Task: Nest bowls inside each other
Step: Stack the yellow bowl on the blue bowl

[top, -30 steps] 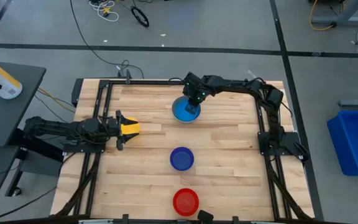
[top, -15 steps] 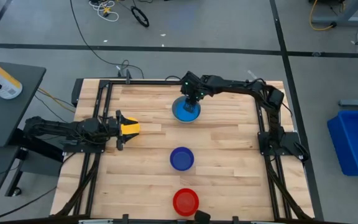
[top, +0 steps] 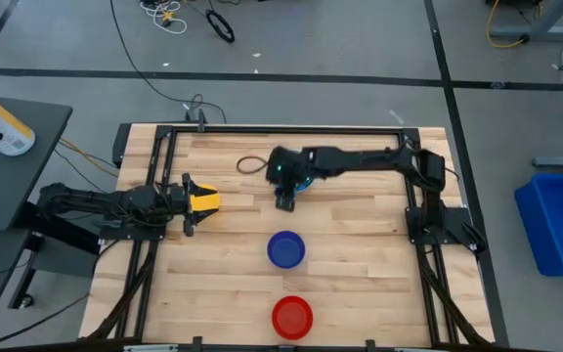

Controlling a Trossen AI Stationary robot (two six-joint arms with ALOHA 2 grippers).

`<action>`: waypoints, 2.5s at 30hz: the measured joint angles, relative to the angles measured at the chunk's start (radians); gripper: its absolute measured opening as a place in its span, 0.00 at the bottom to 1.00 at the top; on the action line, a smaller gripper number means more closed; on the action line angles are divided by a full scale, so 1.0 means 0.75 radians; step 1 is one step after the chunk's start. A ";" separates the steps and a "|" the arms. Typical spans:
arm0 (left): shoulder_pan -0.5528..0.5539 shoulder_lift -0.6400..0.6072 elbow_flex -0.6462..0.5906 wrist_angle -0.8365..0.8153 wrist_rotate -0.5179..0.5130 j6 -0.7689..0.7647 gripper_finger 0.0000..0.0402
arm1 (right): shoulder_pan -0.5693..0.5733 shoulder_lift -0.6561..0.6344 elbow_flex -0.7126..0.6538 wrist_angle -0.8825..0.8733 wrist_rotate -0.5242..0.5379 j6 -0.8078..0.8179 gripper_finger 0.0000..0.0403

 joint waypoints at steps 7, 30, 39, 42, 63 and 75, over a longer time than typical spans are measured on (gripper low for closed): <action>0.000 0.000 0.000 0.001 -0.009 0.015 0.69 | 0.070 0.019 0.001 0.230 -0.071 0.027 0.44; 0.001 0.298 0.002 0.005 -0.135 -0.080 0.69 | 0.300 -0.788 -0.905 0.947 0.414 0.042 0.46; 0.004 0.408 0.002 0.001 -0.158 -0.258 0.69 | 0.418 -1.236 -1.350 0.942 0.633 0.290 0.47; 0.019 0.468 0.034 -0.087 -0.175 -0.362 0.69 | 0.459 -1.294 -1.411 0.921 0.681 0.329 0.47; 0.033 0.851 0.209 -0.405 -0.064 -0.744 0.69 | 0.714 -1.329 -1.483 0.689 1.078 0.454 0.49; 0.033 0.925 0.209 -0.346 -0.111 -0.740 0.69 | 0.979 -1.746 -1.799 1.073 1.144 0.229 0.47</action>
